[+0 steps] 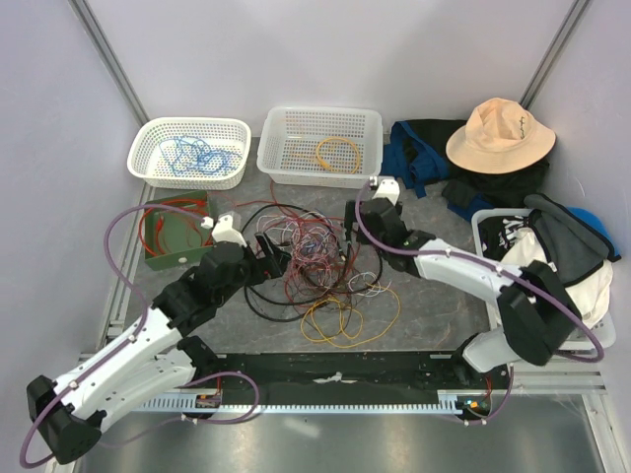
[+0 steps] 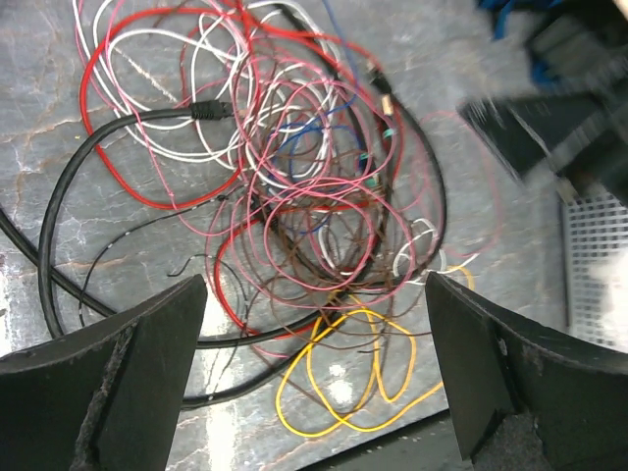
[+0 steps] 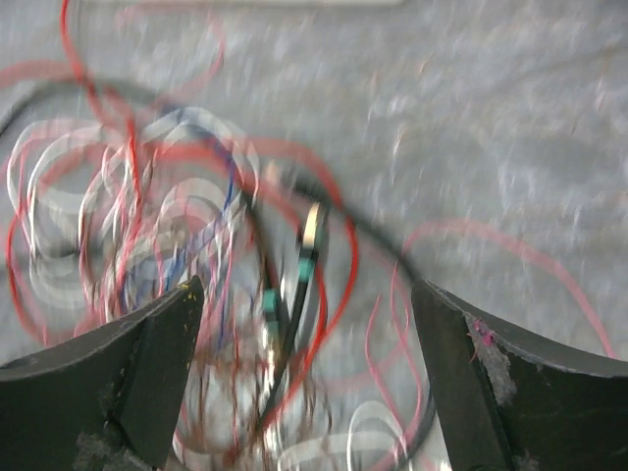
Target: Untangle the cables
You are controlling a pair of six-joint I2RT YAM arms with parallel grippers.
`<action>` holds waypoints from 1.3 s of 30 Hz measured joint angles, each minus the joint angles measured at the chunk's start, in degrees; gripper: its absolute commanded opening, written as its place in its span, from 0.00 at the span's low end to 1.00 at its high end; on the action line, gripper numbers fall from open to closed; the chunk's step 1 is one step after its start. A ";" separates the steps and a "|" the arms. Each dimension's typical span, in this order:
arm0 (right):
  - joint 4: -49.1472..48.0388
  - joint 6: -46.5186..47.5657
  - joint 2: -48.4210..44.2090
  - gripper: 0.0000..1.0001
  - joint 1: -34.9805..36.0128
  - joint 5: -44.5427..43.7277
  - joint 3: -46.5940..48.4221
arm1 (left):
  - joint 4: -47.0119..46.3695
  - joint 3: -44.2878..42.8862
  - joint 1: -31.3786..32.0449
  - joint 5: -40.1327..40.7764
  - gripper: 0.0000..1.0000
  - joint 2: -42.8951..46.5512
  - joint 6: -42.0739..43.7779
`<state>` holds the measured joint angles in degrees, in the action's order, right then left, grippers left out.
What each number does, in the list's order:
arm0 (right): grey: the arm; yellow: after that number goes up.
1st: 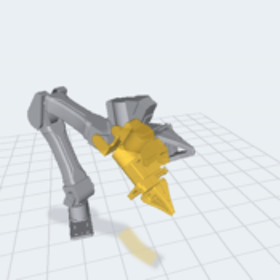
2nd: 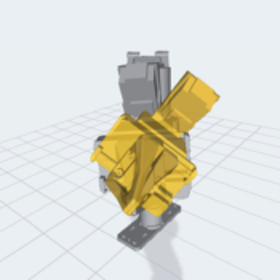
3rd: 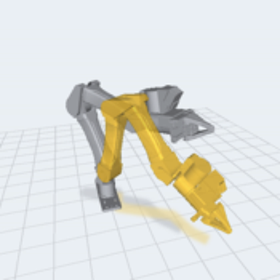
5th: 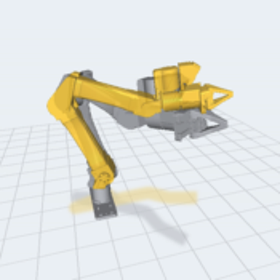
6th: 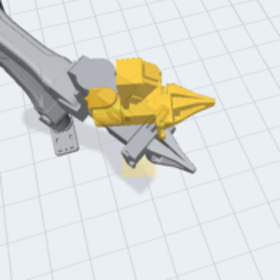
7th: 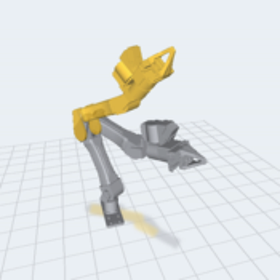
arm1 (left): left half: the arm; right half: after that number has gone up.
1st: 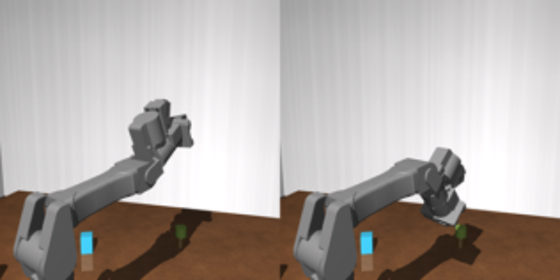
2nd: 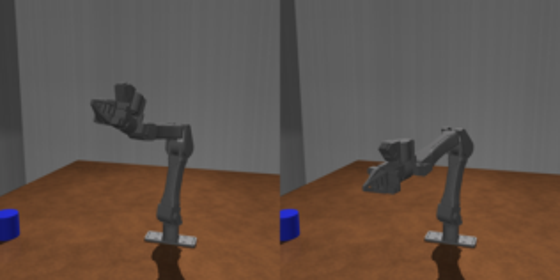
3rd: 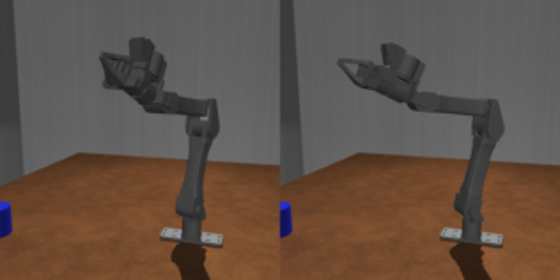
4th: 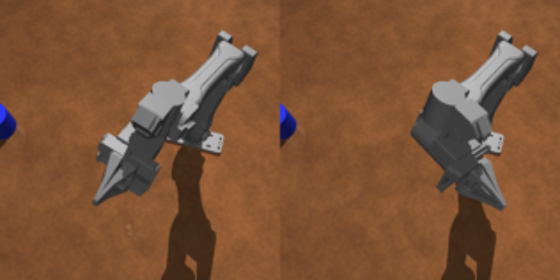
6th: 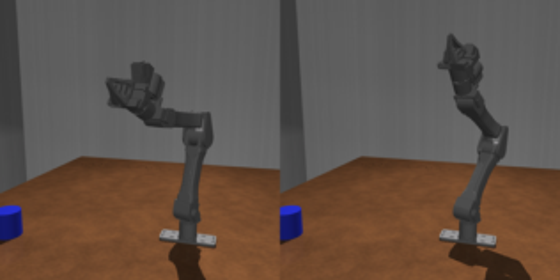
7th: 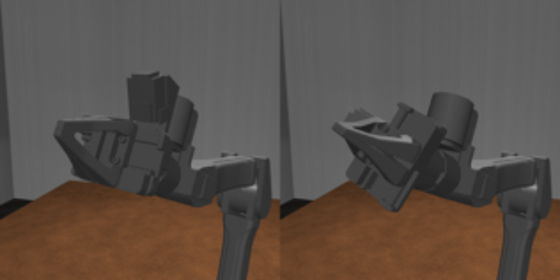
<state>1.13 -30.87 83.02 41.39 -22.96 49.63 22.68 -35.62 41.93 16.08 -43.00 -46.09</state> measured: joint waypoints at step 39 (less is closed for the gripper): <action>-5.09 1.60 -6.60 0.87 -4.59 9.11 -8.26 | 12.66 -1.90 0.04 6.95 1.00 -5.49 -8.50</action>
<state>-3.97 -29.28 76.42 36.80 -13.85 41.36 35.33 -37.52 41.98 23.03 -48.49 -54.59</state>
